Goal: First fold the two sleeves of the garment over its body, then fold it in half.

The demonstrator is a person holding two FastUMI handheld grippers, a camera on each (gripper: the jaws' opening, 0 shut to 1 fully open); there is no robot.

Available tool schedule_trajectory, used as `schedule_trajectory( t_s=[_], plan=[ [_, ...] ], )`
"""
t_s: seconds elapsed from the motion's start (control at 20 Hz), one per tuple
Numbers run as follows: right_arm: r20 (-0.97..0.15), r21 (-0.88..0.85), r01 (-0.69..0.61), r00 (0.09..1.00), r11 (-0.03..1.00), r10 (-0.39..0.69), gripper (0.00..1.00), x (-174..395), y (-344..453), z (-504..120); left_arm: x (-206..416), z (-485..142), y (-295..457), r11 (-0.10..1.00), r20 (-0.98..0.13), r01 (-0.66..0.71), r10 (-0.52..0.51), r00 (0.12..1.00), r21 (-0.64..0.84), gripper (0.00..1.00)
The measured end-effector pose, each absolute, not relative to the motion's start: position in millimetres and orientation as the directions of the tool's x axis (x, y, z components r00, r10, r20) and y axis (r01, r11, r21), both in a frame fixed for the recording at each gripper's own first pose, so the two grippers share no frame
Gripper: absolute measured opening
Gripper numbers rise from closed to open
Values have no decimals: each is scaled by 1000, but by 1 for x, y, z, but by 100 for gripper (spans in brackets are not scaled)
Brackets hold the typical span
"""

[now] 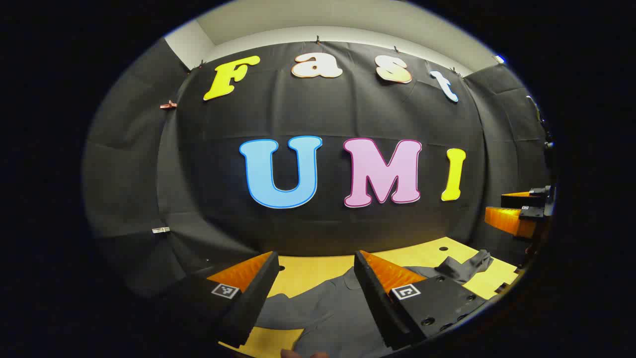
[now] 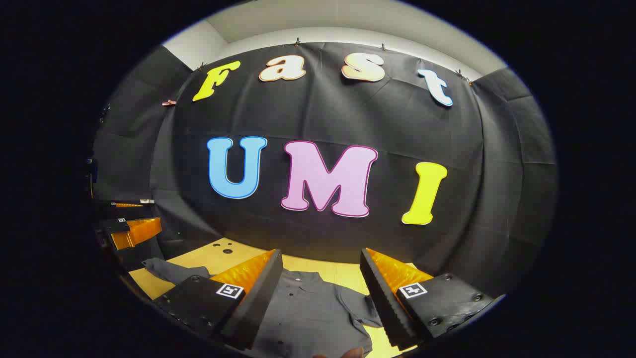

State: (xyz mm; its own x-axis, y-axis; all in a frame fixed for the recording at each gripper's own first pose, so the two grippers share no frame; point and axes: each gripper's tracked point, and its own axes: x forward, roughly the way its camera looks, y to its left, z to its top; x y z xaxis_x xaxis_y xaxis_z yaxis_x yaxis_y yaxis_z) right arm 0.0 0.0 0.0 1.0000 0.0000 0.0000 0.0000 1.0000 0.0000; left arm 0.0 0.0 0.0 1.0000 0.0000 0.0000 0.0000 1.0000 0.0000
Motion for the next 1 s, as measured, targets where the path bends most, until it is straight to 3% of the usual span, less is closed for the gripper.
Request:
schedule_trajectory(
  t_s=[1.0],
  plan=[
    [-61, 40, 63, 996, 997, -60, 97, 3, -60, -22, 9, -5, -55, 997, -20, 71, -71, 997, 13, 95]
  ],
)
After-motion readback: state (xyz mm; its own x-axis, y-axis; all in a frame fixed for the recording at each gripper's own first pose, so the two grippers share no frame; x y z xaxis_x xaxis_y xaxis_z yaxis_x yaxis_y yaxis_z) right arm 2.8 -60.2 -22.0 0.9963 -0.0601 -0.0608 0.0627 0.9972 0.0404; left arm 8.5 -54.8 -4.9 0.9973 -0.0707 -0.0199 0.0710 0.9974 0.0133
